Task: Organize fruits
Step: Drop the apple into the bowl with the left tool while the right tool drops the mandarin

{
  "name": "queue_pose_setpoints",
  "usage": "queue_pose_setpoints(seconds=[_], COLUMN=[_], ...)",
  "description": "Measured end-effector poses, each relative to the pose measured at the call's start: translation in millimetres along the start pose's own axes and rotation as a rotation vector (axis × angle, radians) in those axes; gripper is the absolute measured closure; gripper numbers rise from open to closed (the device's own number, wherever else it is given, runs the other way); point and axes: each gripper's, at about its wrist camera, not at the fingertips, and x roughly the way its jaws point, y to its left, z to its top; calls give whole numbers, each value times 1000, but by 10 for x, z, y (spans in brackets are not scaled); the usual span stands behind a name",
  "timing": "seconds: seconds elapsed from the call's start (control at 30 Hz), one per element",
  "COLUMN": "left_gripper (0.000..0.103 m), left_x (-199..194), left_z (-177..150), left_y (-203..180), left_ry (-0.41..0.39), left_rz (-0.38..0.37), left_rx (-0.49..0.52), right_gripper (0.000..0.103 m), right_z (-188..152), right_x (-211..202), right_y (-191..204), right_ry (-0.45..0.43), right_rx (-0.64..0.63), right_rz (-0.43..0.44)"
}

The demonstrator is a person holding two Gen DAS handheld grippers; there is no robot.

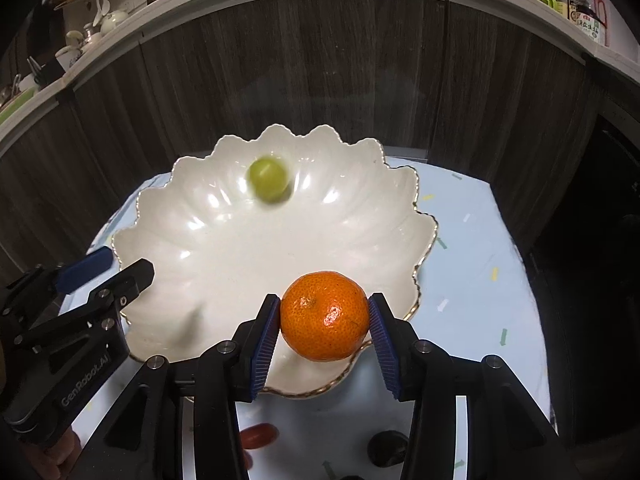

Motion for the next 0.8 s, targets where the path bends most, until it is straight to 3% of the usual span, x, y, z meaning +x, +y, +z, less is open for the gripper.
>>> queue_pose_setpoints(seconds=[0.1, 0.37, 0.8], left_gripper=[36, 12, 6], left_x=[-43, -181, -663], left_z=[4, -8, -125], left_y=[10, 76, 116], left_ry=[-17, -50, -124], left_rz=[10, 71, 130], left_rx=[-4, -16, -18], right_gripper=[22, 18, 14], right_z=[3, 37, -31], right_x=[-92, -277, -706], right_y=[3, 43, 57], right_ry=[-50, -130, -210], right_rx=[-5, -26, -34], right_rz=[-30, -82, -115])
